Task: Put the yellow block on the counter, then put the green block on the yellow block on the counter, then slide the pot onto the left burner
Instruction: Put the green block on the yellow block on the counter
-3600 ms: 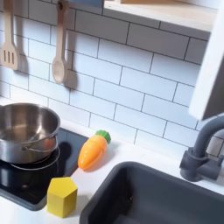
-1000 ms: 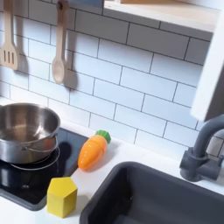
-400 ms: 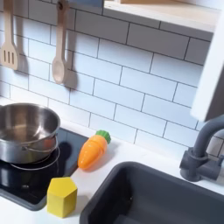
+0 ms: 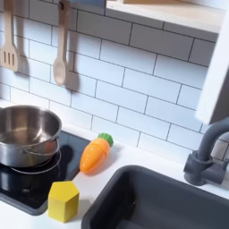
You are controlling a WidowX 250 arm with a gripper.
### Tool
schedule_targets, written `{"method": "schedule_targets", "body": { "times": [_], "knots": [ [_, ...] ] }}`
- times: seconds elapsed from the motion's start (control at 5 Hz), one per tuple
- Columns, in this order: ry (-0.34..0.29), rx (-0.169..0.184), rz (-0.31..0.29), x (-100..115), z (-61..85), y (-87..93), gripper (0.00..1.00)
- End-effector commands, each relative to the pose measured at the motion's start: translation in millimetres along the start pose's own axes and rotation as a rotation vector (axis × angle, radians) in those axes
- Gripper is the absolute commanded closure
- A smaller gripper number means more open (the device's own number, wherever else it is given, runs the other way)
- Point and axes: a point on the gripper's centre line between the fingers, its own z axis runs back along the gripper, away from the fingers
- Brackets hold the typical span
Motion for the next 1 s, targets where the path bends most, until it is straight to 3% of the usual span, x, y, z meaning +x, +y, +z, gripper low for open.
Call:
{"method": "schedule_targets", "body": {
  "times": [0.0,0.2,0.8],
  "knots": [
    [0.008,0.02,0.01,-0.7,-1.8,1.7,0.0],
    [-0.003,0.024,0.013,-0.8,-0.3,2.0,1.0],
    [-0.018,0.015,-0.003,3.3,4.4,-6.3,1.0]
  ]
}}
